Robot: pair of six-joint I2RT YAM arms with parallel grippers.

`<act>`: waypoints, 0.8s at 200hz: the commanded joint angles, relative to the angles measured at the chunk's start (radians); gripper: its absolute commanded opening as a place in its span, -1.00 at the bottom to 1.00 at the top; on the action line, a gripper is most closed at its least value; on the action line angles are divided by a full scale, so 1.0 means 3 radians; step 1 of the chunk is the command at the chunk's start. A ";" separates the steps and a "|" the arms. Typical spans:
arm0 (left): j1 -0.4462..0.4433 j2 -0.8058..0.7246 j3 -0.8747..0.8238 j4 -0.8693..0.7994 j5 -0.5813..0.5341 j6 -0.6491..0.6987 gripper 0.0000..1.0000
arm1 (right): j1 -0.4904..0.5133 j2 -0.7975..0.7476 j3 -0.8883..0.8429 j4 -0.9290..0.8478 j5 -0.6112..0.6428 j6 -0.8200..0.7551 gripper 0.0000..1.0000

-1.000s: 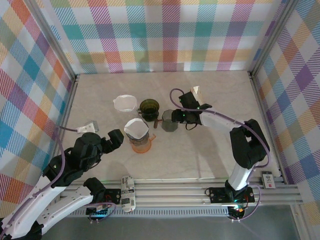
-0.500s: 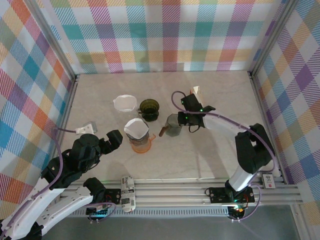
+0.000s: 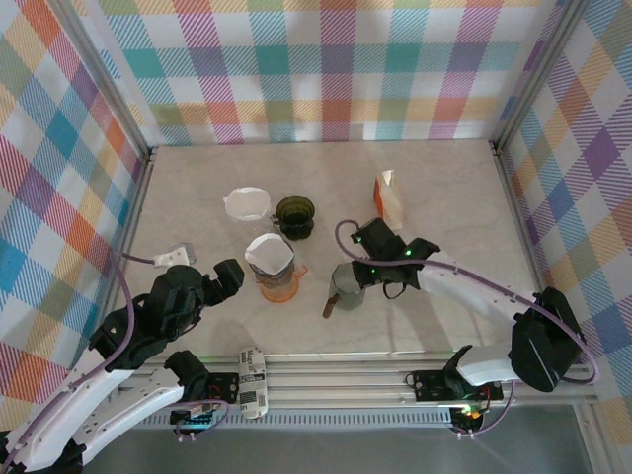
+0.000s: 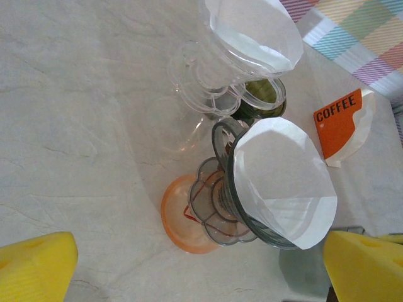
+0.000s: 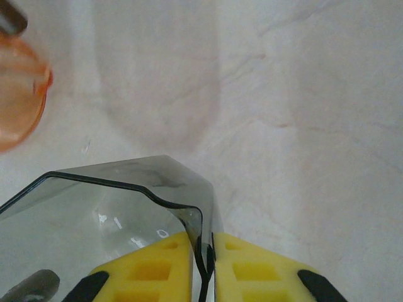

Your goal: Place the coffee filter in the dripper

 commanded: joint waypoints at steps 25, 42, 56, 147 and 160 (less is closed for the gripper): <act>0.0044 0.0015 -0.0032 0.0090 -0.0027 -0.0062 1.00 | 0.0356 0.0127 0.0031 -0.0181 0.0313 0.0024 -0.65; 0.0041 -0.0010 -0.0039 0.0055 -0.0063 -0.0095 1.00 | 0.0394 0.0176 0.0009 -0.0120 0.0329 0.0055 -0.64; 0.0038 -0.0048 -0.0054 0.0049 -0.0070 -0.0106 1.00 | 0.0413 0.0206 -0.0008 -0.0060 0.0338 0.0073 -0.60; 0.0040 -0.0088 -0.0101 0.0091 0.0015 -0.0084 1.00 | 0.0283 -0.0063 0.0286 -0.0014 0.0208 0.0018 0.36; 0.0040 -0.0081 -0.0120 0.0128 0.0036 -0.0079 1.00 | 0.0125 -0.0015 0.0407 0.0153 -0.0089 -0.0005 0.46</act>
